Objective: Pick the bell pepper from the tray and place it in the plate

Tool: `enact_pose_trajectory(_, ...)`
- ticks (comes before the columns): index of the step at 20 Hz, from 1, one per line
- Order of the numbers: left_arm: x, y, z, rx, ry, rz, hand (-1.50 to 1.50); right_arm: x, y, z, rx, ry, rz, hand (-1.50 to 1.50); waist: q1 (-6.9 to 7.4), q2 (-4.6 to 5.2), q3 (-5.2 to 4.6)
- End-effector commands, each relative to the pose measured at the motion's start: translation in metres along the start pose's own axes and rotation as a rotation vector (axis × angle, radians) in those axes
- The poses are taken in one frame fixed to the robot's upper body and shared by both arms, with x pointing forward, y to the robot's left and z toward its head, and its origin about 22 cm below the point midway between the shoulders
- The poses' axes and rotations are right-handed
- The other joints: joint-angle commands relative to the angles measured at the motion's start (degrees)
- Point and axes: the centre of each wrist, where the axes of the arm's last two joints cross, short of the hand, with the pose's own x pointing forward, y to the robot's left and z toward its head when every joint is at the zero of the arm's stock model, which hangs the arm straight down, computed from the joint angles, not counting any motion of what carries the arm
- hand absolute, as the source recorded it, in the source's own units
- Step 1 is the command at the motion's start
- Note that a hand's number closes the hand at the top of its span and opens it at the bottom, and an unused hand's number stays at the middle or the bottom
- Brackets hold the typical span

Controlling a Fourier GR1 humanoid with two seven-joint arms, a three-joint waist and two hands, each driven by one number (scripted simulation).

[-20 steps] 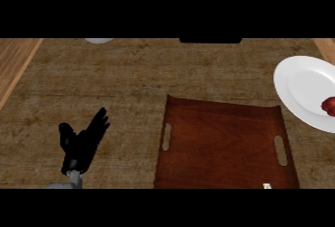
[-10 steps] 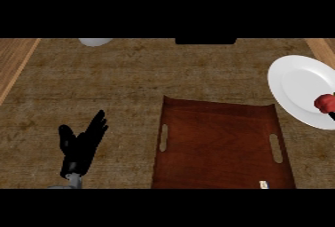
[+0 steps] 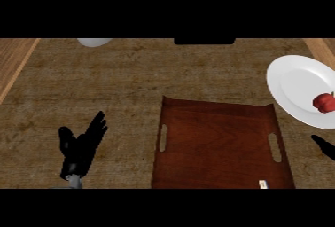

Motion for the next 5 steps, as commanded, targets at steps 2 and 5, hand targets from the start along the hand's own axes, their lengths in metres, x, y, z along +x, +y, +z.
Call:
enact_pose_trajectory(2, 0.011, 0.016, 0.002, -0.010, -0.006, 0.013, 0.00, 0.011, -0.007, 0.035, 0.003, 0.027, 0.010, -1.50, 0.10, 0.05, 0.01)
enact_pose_trajectory(5, -0.006, -0.006, -0.001, -0.004, -0.008, 0.000, 0.00, -0.001, -0.032, 0.018, 0.009, 0.020, 0.042, -1.50, 0.21, 0.13, 0.04)
